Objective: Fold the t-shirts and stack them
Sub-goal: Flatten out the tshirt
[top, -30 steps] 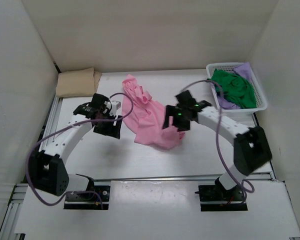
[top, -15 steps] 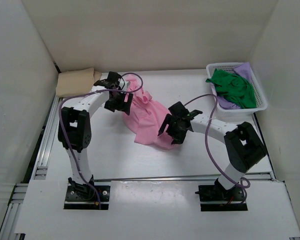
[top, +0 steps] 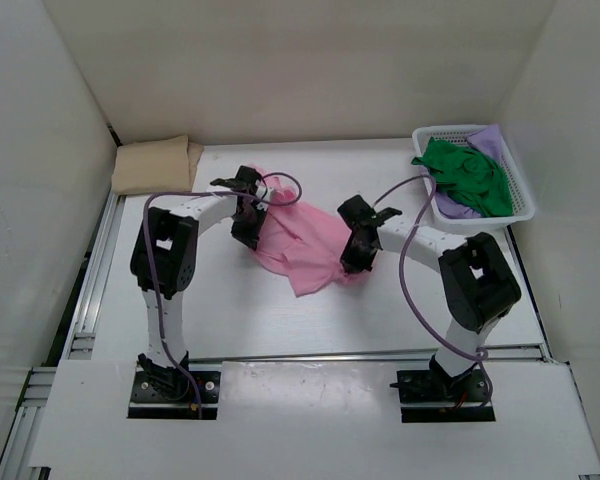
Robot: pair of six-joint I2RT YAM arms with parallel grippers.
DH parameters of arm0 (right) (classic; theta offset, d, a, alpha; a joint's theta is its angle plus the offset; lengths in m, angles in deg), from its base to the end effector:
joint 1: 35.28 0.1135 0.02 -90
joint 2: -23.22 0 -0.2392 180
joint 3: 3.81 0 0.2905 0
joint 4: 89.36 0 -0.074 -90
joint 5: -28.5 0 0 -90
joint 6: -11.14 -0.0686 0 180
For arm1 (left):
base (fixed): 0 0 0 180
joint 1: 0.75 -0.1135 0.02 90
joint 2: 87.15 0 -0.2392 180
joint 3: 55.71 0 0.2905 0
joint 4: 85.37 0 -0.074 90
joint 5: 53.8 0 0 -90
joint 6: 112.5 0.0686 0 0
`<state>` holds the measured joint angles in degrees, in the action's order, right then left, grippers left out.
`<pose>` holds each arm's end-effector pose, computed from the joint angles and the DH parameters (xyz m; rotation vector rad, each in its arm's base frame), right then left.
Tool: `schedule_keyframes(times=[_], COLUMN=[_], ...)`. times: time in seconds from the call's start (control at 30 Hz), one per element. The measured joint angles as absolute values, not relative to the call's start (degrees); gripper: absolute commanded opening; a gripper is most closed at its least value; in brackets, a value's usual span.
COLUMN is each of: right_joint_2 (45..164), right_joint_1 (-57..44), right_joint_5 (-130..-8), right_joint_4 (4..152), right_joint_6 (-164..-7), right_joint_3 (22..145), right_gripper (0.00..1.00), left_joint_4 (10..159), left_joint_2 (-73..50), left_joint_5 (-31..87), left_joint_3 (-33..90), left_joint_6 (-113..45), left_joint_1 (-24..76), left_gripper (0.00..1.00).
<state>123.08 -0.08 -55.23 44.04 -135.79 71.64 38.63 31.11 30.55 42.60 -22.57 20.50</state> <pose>0.3081 0.2082 0.0947 0.5578 2.7689 0.2328 0.4084 -0.1661 0.0871 0.5525 2.8588 -0.2076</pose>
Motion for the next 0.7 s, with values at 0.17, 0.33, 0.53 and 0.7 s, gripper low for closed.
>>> schedule_keyframes(times=[0.17, 0.33, 0.53, 0.7], right_joint_2=[123.0, 123.0, 117.2, 109.6], right_joint_1=[-4.0, -5.4, -10.1, -8.6], right_joint_5=[-49.0, -48.0, -51.4, -56.6], right_joint_4=[41.7, 40.8, 42.9, 43.4], right_joint_6=[-122.2, -111.3, -115.2, -117.8], right_joint_3=[83.0, 93.1, 80.2, 66.1], right_gripper=[0.3, 0.64, 0.65, 0.65], left_joint_4=[38.0, 26.6, 25.1, 29.2], left_joint_2=[20.9, 5.4, -3.6, -4.1], left_joint_5=[27.8, 20.1, 19.2, 27.0], left_joint_3=[28.8, 21.2, 24.2, 22.5], left_joint_6=[-22.7, -22.7, -22.6, -22.6], left_joint_1=[23.4, 32.1, 22.9, 12.6], left_gripper=[0.27, 0.85, 0.82, 0.81])
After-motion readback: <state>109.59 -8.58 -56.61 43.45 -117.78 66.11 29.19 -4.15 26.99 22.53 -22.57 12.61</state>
